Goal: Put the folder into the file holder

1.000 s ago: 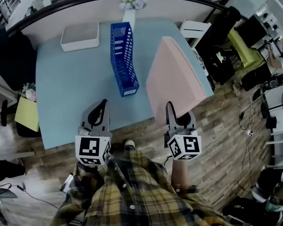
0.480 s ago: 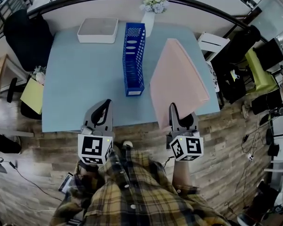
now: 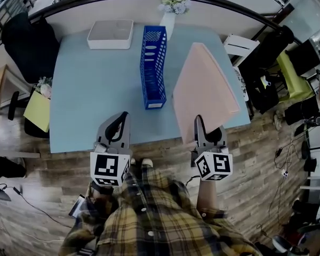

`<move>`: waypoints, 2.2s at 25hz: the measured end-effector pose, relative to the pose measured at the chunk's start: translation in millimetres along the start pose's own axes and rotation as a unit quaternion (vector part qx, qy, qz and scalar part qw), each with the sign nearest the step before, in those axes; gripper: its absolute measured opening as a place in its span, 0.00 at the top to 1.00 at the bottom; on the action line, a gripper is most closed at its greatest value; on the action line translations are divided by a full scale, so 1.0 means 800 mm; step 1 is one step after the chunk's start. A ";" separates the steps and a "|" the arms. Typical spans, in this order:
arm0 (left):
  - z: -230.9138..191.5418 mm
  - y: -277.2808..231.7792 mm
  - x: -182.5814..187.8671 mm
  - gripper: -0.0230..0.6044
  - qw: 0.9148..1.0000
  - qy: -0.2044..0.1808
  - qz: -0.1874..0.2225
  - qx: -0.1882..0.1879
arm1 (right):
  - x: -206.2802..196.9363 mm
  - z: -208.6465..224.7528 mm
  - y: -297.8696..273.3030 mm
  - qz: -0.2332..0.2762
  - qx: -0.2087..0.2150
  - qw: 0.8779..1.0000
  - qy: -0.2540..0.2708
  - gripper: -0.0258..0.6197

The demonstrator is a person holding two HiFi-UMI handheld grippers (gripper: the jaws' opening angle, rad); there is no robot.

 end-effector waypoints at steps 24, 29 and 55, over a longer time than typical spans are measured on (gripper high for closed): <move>-0.011 -0.012 -0.010 0.98 1.000 0.011 0.003 -0.009 | 0.045 -0.027 -0.013 0.038 0.013 0.999 0.019 0.70; -0.016 -0.011 -0.009 0.98 1.000 0.013 0.002 -0.007 | 0.059 -0.050 -0.021 0.050 0.028 0.998 0.024 0.70; -0.038 0.007 -0.025 0.98 1.000 0.022 -0.011 0.012 | 0.053 -0.123 -0.098 0.084 0.060 0.995 0.011 0.70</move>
Point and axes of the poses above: the fingertips, and each gripper's own axes: y backward along the fingers, z to its right, x out of its top, the point moved 2 cm from there along y, backward along the fingers, and after that the axes turned 14 degrees about -y, right-handed, at the moved point
